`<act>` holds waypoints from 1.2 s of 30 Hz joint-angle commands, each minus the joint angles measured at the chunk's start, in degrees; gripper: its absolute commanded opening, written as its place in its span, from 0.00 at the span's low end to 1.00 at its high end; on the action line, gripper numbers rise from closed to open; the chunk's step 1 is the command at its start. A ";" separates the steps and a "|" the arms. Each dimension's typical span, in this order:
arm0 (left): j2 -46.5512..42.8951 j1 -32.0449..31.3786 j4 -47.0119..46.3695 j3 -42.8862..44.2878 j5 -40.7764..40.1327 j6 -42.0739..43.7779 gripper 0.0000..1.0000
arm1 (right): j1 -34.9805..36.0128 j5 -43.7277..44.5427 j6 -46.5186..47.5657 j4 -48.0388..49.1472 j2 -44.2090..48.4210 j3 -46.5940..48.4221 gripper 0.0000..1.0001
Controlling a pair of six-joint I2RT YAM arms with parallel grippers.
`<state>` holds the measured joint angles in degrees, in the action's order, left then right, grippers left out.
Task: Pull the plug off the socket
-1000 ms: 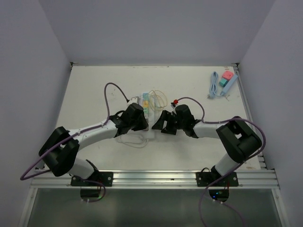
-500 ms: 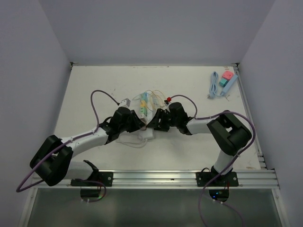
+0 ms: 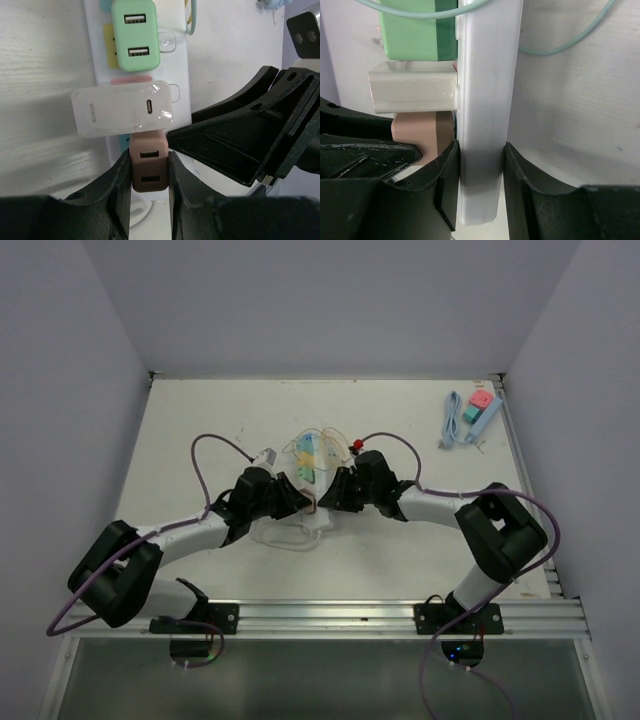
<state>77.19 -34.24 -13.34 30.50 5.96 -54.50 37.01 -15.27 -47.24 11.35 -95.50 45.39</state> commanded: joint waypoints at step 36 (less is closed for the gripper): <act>8.05 28.87 -15.56 2.01 5.21 1.24 0.00 | -10.12 5.87 12.53 -17.60 8.05 -3.20 0.00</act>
<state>81.73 -7.79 -22.87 29.06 12.14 -54.57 27.31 -11.49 -37.98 0.27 -88.23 44.31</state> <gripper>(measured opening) 0.312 0.374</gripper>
